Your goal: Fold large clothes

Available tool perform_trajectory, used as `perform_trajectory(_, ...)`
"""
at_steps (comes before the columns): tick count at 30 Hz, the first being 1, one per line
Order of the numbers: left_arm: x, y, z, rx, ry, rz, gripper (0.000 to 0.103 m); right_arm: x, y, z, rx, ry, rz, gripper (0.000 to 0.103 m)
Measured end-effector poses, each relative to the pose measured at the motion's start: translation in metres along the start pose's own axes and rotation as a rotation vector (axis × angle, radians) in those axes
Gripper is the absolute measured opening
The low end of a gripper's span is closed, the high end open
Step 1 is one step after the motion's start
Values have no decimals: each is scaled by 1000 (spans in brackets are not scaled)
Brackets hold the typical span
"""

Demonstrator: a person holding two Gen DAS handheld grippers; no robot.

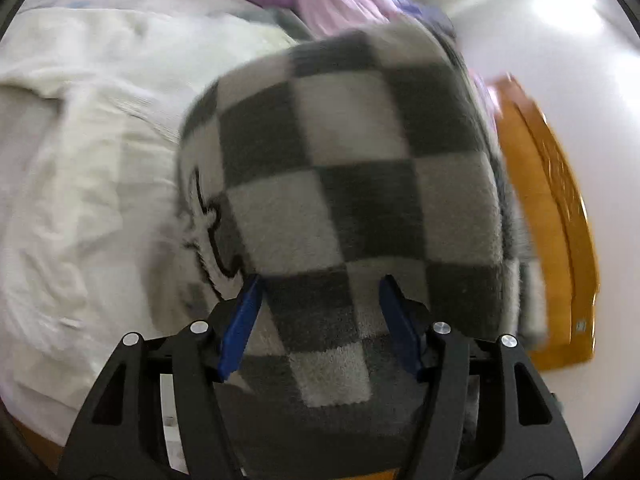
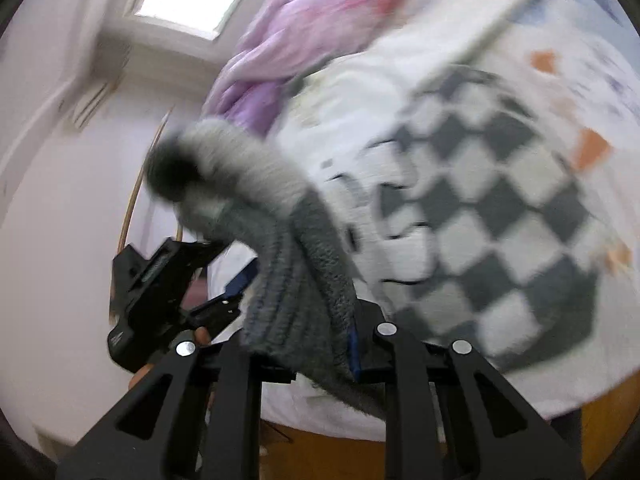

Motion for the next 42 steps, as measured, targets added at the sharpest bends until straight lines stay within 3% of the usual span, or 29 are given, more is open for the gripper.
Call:
perform_trajectory(3,19,20,16,20,15,-52,62,-4,-18,44,40,146,12,17)
perform_trajectory(6,38,39,22,11,46,-118,62,-2,-32,70,84,133,25,16)
perform_trajectory(11,55,55,28,6,70,-160,62,1,-47,77,84,133,24,16)
perform_trajectory(14,61,66,32,-20,97,-195,64,7,-37,102,133,172,-6,17)
perform_trajectory(16,76,80,28,-64,134,-244,65,13,-31,120,154,188,-42,19)
perform_trajectory(18,88,91,21,-102,165,-282,67,11,-28,129,176,220,-93,29)
perform_trajectory(22,86,97,17,-102,154,-265,68,-17,-52,128,258,108,-75,46)
perform_trajectory(24,88,98,18,-99,154,-263,68,-46,-61,118,296,-14,-37,53)
perform_trajectory(28,89,90,11,-94,161,-261,68,-101,-35,69,210,-261,9,63)
perform_trajectory(30,87,97,20,-93,157,-261,68,-115,-7,44,137,-362,-21,76)
perform_trajectory(33,86,95,20,-93,151,-264,68,-127,53,31,82,-424,-136,76)
perform_trajectory(36,84,94,22,-94,152,-267,68,-121,95,41,55,-358,-271,76)
perform_trajectory(37,84,94,22,-94,148,-266,68,-122,102,42,58,-341,-281,76)
perform_trajectory(39,83,94,21,-96,142,-260,69,-113,113,42,-2,-284,-349,75)
perform_trajectory(40,83,94,21,-95,138,-259,69,-113,114,44,3,-289,-351,70)
perform_trajectory(41,82,94,21,-95,134,-257,69,-113,113,46,20,-307,-349,43)
perform_trajectory(42,82,94,22,-95,130,-256,69,-111,110,47,13,-296,-352,29)
Point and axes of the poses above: each gripper's, at about its wrist camera, not at the fingertips, and y roughly the way its jaws point, z to its right, x to its underside, the point moved 9 cm from there along y, roughly the way its jaws point, and after that the axes turned 12 degrees about z, right-handed, at the moved point
